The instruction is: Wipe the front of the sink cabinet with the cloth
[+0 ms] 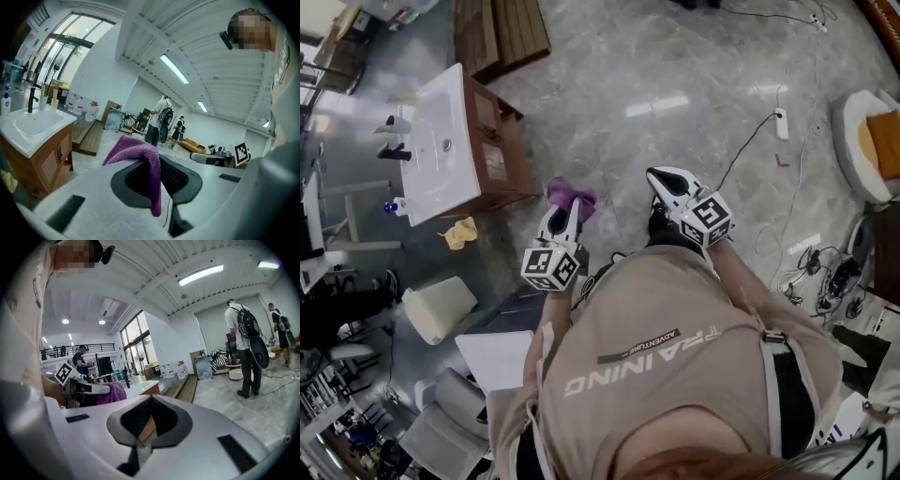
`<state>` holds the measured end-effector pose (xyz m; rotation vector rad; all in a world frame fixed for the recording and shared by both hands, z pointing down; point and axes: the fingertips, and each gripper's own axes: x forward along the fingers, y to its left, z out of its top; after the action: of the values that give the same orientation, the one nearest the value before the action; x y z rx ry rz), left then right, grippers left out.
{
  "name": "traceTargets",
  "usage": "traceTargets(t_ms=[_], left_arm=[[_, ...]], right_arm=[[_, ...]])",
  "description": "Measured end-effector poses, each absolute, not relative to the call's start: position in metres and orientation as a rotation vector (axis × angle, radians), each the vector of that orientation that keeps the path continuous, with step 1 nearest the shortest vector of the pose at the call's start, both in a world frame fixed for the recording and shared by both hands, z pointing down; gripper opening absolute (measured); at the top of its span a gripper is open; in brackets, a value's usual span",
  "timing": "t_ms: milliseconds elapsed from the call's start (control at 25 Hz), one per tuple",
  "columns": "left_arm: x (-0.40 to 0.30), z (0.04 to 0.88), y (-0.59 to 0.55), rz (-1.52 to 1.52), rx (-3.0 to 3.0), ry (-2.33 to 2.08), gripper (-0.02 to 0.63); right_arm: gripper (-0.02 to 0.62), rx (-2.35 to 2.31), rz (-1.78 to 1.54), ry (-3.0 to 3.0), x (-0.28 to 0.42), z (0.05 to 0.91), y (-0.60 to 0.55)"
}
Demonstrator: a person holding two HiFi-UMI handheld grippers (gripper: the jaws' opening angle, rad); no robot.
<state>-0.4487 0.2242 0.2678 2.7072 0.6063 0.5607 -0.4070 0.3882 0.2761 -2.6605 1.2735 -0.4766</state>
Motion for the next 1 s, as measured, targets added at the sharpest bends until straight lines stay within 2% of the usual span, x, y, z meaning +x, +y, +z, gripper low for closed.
traceTargets(t_ms=[240,480,1000], left_arm=[[-0.390,0.271,0.274,0.575,2.682,0.551,0.037],[-0.327,0.263,0.330,0.532,2.683,0.599,0.037],[-0.261,0.300,0.283,0.590,2.630,0.545,0.037]], right_arm=[[0.011,-2.625,-0.489,1.310,-0.336,0.278,0.431],[0.011,-2.563,-0.518,1.441,-0.301,0.281,0.458],[0.011,-2.569,-0.561,1.493,-0.233,0.296,0.417]])
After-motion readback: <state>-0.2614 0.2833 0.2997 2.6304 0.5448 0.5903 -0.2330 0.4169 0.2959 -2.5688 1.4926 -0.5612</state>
